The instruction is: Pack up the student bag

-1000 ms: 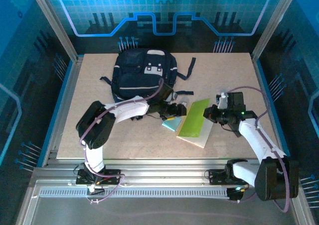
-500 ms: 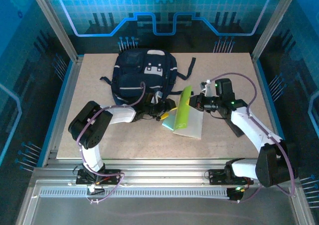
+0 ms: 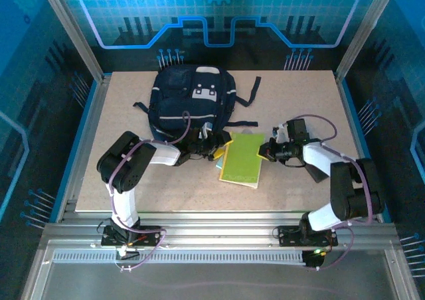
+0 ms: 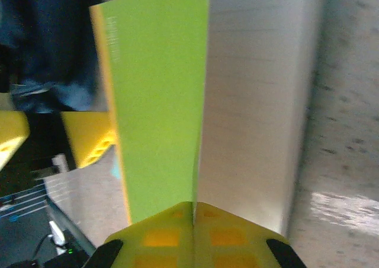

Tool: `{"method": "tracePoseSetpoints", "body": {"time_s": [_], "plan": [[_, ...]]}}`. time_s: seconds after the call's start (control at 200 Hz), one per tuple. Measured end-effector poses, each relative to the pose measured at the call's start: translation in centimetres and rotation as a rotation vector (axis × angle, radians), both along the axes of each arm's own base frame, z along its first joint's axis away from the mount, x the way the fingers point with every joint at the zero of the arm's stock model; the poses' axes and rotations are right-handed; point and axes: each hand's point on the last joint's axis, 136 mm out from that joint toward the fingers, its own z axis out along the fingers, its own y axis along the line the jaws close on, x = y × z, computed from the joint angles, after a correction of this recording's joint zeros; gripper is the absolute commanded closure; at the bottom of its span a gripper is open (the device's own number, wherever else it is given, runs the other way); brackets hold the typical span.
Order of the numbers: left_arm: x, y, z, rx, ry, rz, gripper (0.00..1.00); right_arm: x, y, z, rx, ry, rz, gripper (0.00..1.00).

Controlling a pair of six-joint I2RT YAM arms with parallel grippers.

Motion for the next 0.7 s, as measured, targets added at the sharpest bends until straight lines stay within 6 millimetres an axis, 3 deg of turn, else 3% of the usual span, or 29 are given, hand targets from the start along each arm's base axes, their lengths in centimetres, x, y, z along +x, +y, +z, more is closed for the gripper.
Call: {"method": "tracePoseSetpoints", "body": {"time_s": [0.22, 0.49, 0.63, 0.695], "plan": [[0.3, -0.2, -0.5, 0.021, 0.009, -0.011, 0.29, -0.4, -0.7, -3.1, -0.069, 0.063, 0.009, 1.0], [0.1, -1.1, -0.8, 0.062, -0.002, -0.055, 0.67, 0.6, 0.2, -3.5, -0.094, 0.062, 0.036, 1.0], [-0.1, -1.4, -0.9, 0.086, -0.002, -0.076, 1.0, 0.9, 0.4, -3.3, -0.098, 0.052, 0.04, 1.0], [-0.1, -1.3, -0.9, 0.094, -0.013, -0.085, 1.0, 1.0, 0.2, -3.2, -0.111, 0.055, 0.035, 0.98]]}}
